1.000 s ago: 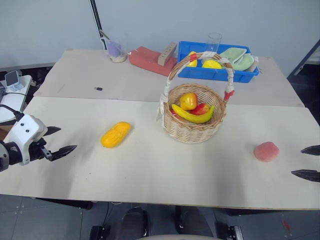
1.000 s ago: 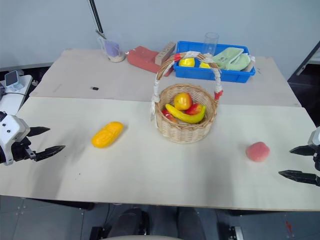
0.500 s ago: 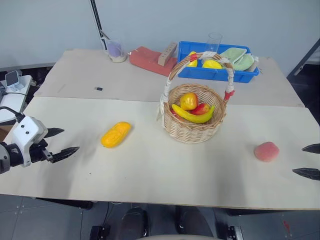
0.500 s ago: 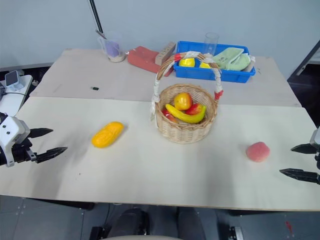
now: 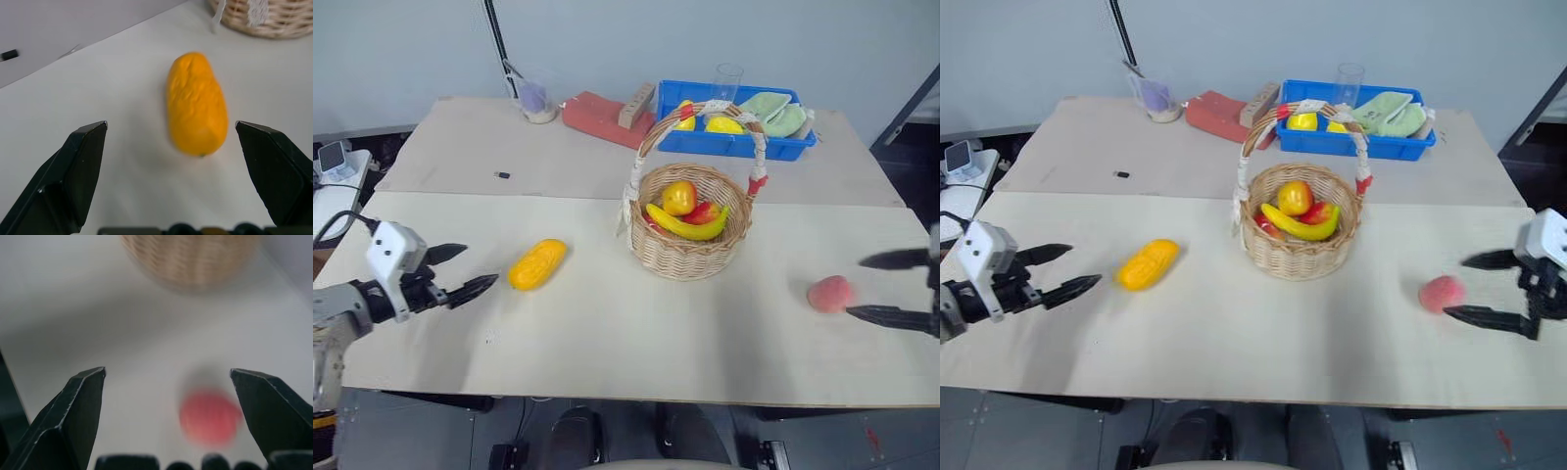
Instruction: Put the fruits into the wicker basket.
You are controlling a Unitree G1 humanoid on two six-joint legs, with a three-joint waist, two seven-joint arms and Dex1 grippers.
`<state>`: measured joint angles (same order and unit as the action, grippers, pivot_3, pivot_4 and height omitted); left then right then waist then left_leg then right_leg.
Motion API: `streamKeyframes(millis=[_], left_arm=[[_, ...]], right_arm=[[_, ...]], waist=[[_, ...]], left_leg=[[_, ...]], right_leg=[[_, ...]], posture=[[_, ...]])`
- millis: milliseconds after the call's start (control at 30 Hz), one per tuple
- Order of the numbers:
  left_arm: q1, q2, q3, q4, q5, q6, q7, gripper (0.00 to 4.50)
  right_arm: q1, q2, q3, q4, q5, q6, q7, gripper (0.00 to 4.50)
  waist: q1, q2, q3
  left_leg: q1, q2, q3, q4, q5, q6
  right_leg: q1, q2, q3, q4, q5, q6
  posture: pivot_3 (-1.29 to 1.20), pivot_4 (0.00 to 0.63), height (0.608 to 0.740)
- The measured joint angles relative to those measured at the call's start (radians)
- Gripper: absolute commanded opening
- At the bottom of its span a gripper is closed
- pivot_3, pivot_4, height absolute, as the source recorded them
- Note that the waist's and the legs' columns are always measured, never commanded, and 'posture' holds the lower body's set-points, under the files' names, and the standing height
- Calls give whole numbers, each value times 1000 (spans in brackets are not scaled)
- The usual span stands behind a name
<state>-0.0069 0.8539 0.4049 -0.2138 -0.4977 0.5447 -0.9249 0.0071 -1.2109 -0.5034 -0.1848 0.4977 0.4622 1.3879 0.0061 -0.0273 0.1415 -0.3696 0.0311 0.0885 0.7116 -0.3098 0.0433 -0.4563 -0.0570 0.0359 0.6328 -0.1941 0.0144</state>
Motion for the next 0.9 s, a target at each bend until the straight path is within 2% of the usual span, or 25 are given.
streamKeyframes(millis=[167,333,467,867,900], left_arm=[[-43,-69,-83,-52,4,95,126,4500],[-95,-112,-181,-48,45,108,197,4500],[-128,-126,-224,-22,67,108,211,4500],[-239,-191,-352,142,178,107,269,4500],[-244,-191,-355,149,184,106,268,4240]], right_arm=[[-178,37,96,-176,191,162,-87,4487],[-282,48,186,-243,260,219,-132,4487],[-298,51,221,-246,263,222,-135,4487],[-297,59,222,-264,267,222,-149,4487],[-293,59,221,-266,269,222,-150,4497]], waist=[[6,0,0],[8,0,0],[6,-1,0],[5,-1,0],[5,-1,0]], left_leg=[[0,-1,-1,0,0,0],[-1,-2,-1,1,0,0],[-1,-2,-1,1,0,0],[-1,-1,-1,1,0,0],[-1,-1,-1,1,0,0]], right_leg=[[1,0,0,-1,0,0],[1,-1,0,-1,1,0],[1,-1,0,-1,1,-1],[1,-1,0,-1,1,-1],[1,-1,0,-1,1,-1]], posture=[[0,150,692],[0,150,692],[0,150,692],[0,150,692],[0,150,692]])
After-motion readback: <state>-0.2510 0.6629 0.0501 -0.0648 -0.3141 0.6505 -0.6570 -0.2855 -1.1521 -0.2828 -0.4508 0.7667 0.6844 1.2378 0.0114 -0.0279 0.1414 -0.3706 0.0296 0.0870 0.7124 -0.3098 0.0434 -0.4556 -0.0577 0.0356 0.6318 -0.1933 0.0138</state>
